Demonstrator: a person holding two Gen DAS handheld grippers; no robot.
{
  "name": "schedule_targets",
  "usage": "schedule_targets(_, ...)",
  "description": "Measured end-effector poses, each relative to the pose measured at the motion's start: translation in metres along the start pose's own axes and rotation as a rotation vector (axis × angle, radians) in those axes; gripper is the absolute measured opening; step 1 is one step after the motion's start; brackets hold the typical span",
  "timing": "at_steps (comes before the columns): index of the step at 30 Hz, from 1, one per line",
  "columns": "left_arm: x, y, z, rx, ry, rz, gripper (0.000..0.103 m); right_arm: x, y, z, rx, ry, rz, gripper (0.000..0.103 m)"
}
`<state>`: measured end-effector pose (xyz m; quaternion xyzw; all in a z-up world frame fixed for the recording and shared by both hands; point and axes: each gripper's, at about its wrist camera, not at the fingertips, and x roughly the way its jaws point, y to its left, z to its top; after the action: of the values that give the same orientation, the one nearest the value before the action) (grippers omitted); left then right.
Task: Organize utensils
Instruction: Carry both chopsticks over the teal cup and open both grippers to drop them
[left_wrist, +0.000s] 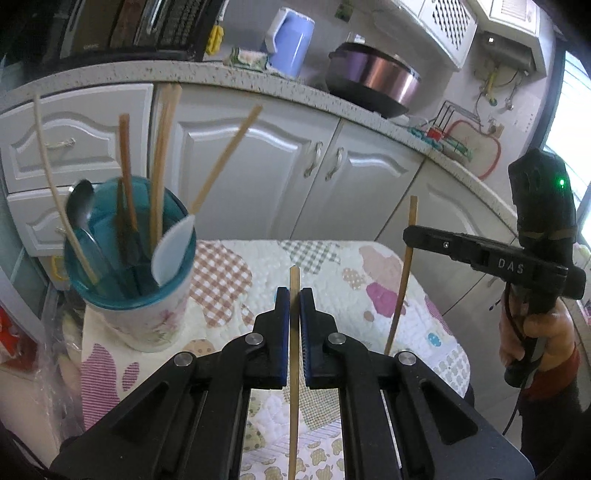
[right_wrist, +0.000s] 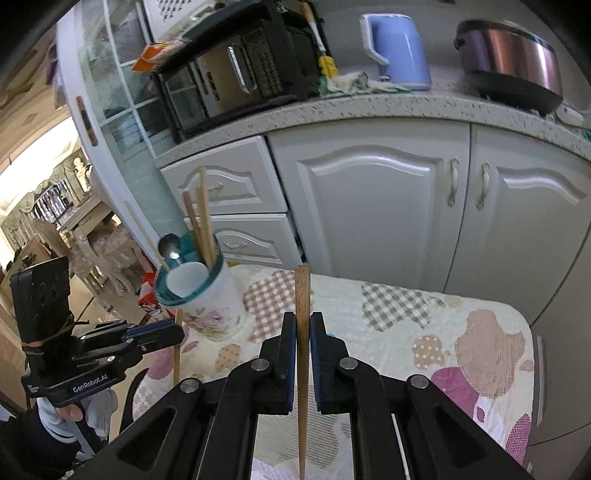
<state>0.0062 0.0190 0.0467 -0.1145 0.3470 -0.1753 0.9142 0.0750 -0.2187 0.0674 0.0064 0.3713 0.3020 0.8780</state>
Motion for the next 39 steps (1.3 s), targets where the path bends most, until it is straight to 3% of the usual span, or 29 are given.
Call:
schedule_targets(18,-0.078,0.037,0.019,-0.065,-0.129,-0.019,0.004,-0.021,0.047,0.022,-0.065,-0.063,0.064,0.007)
schedule_targets(25,-0.115,0.047,0.041,-0.07,-0.201,-0.022,0.004,-0.032,0.067,0.041,-0.085,-0.091,0.141,0.007)
schedule_targets(31,-0.152,0.056,0.071,-0.059,-0.302,0.023,0.004,-0.043,0.086,0.065,-0.086,-0.118,0.27,0.007)
schedule_targets(39,-0.162,0.075,0.102,-0.061,-0.391,0.141,0.004,-0.043,0.118,0.1,-0.114,-0.169,0.297,0.007)
